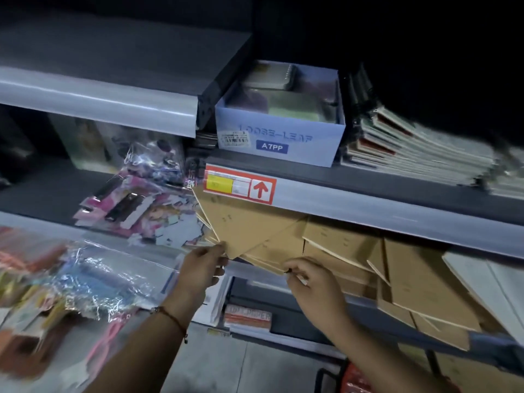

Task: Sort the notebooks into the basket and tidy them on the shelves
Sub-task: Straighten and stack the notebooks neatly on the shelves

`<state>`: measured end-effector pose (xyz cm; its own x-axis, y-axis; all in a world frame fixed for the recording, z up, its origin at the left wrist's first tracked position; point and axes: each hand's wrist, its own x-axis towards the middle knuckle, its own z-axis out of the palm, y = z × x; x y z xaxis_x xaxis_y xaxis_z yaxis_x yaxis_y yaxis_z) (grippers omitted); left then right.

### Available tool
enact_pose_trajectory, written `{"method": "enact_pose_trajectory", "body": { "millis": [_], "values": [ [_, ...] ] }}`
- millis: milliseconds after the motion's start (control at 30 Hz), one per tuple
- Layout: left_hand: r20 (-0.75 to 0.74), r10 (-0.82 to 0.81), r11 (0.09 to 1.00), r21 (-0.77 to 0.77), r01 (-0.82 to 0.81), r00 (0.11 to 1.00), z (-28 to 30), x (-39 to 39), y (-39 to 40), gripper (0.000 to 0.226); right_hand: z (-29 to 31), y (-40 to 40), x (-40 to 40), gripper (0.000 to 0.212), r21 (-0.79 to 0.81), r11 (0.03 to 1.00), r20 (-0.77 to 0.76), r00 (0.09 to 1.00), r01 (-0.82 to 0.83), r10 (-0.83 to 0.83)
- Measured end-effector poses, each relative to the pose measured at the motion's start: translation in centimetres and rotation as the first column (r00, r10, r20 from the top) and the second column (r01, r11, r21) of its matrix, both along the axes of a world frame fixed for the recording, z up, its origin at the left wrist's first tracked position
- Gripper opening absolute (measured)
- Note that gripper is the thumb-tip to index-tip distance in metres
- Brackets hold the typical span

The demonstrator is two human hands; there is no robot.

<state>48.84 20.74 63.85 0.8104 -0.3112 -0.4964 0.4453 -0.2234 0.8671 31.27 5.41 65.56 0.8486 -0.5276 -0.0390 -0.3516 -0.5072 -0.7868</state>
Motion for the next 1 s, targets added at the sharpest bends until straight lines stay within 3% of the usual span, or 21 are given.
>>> {"method": "enact_pose_trajectory", "body": {
  "millis": [267, 400, 467, 633, 800, 900, 1000],
  "values": [
    [0.163, -0.086, 0.986, 0.158, 0.06, 0.983, 0.2, -0.6, -0.8, 0.029, -1.4, 2.6, 0.6, 0.03, 0.19, 0.981, -0.11, 0.994, 0.043, -0.023],
    [0.161, -0.038, 0.991, 0.135, 0.016, 0.986, 0.0, -2.8, -1.5, 0.024, -0.5, 2.8, 1.9, 0.014, 0.397, 0.913, -0.137, 0.99, 0.095, -0.043],
    [0.155, 0.008, 0.993, 0.111, -0.026, 0.988, 0.2, -3.4, -1.8, 0.021, 0.1, 2.8, 2.7, 0.011, 0.532, 0.833, -0.15, 0.985, 0.152, -0.084],
    [0.145, 0.074, 0.997, -0.004, -0.074, 0.987, 2.7, -5.2, -2.4, 0.024, 2.6, 3.1, 4.9, 0.024, 0.849, 0.482, -0.183, 0.977, 0.214, -0.111],
    [0.305, -0.031, 0.997, -0.053, 0.05, 0.952, 4.7, -6.3, -2.0, 0.022, 4.3, 1.9, 6.4, 0.013, 0.877, 0.442, -0.087, 0.967, 0.188, -0.238],
    [0.35, 0.012, 1.0, -0.022, -0.005, 0.937, 4.0, -5.1, -0.1, 0.02, 6.0, 1.0, 7.1, 0.012, 0.946, 0.242, -0.121, 0.927, 0.216, -0.355],
    [0.421, 0.072, 0.992, 0.068, -0.11, 0.904, 2.3, -2.3, 2.2, 0.014, 7.5, -0.1, 7.2, 0.015, 0.977, 0.139, -0.09, 0.909, 0.16, -0.408]
  ]
}}
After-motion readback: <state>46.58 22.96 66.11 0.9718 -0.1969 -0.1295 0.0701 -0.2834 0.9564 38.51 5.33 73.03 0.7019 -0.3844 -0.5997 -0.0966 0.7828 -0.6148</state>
